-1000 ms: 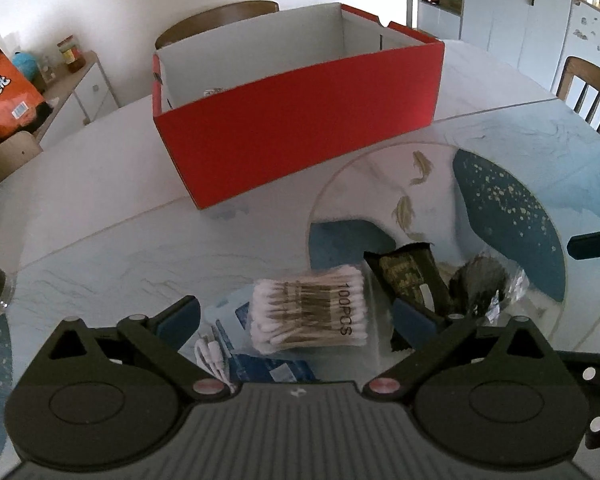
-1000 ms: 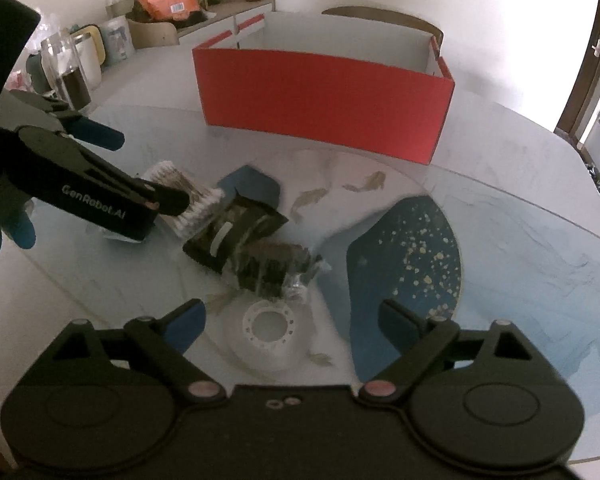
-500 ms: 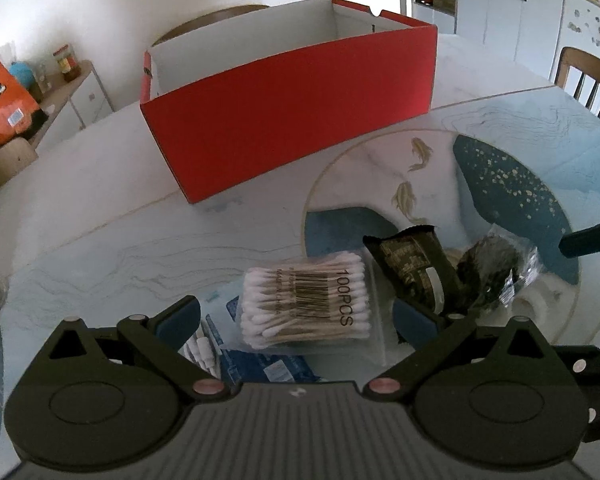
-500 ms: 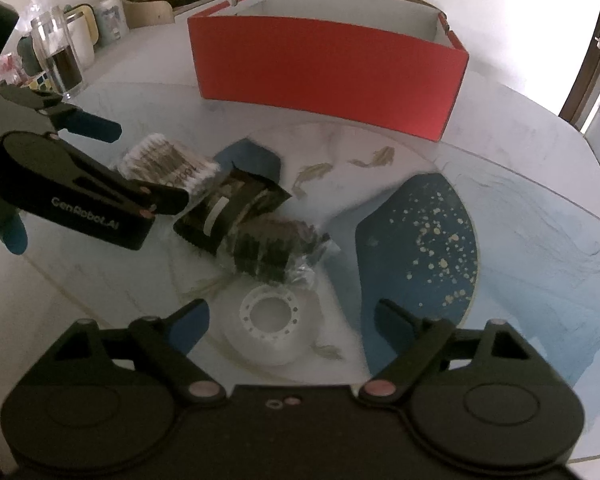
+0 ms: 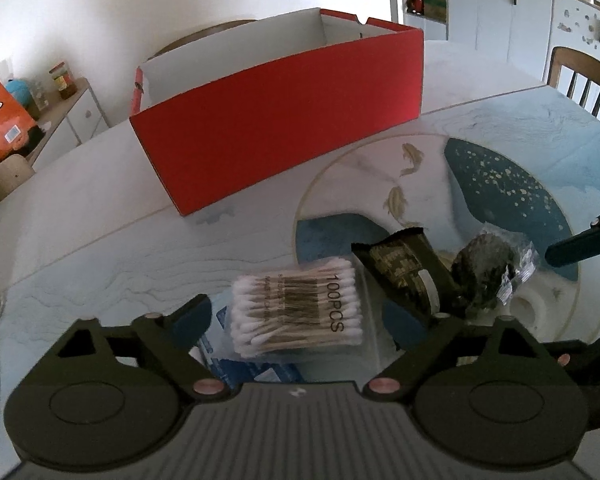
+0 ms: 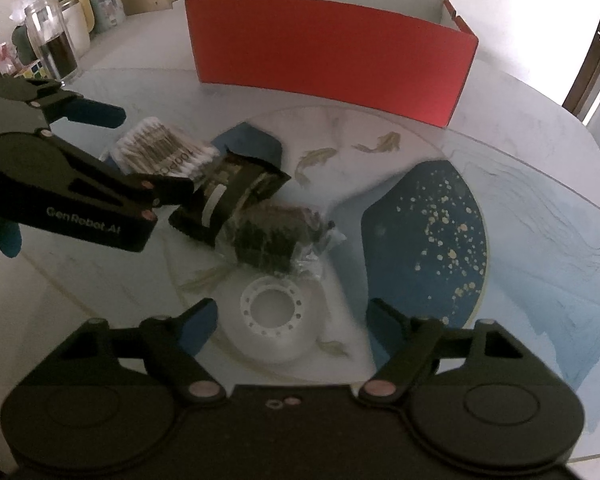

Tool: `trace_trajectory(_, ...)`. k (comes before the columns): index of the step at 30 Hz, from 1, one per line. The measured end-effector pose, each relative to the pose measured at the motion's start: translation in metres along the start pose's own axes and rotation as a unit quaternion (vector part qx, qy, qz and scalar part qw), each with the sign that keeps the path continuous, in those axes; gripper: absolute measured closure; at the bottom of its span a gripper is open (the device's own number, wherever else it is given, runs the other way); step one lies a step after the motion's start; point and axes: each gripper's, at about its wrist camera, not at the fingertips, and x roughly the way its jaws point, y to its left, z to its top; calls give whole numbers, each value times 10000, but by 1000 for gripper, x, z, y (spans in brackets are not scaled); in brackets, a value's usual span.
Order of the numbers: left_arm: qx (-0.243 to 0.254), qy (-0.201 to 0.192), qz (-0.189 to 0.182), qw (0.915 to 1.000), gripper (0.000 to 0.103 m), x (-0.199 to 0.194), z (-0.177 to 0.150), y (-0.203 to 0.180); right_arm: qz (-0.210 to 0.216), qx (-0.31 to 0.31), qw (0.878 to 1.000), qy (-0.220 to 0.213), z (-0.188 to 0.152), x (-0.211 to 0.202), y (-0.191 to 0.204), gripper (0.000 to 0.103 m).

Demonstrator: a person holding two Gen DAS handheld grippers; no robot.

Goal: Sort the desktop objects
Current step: 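Grasp the cotton swab pack with the left gripper while the right grasps the tape roll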

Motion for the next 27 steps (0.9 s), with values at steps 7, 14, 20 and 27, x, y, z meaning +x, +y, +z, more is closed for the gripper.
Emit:
trace_trajectory(7,39,39,3,10000,26,1,-1,0,19,-40,10000,67,0,3,1,29)
trace_trajectory(14,69,54,14,10000,33,1,-1,1,30,-32,9999,97,0,4,1,41)
trace_trajectory(20,32,50,9,10000,36,0,0,2,23,-27,9999,107,0,4,-1,45)
trace_trajectory(27,-82,39,-1,10000,38,-3,0,5,-6,34,10000,78,-2,-1,-7,45)
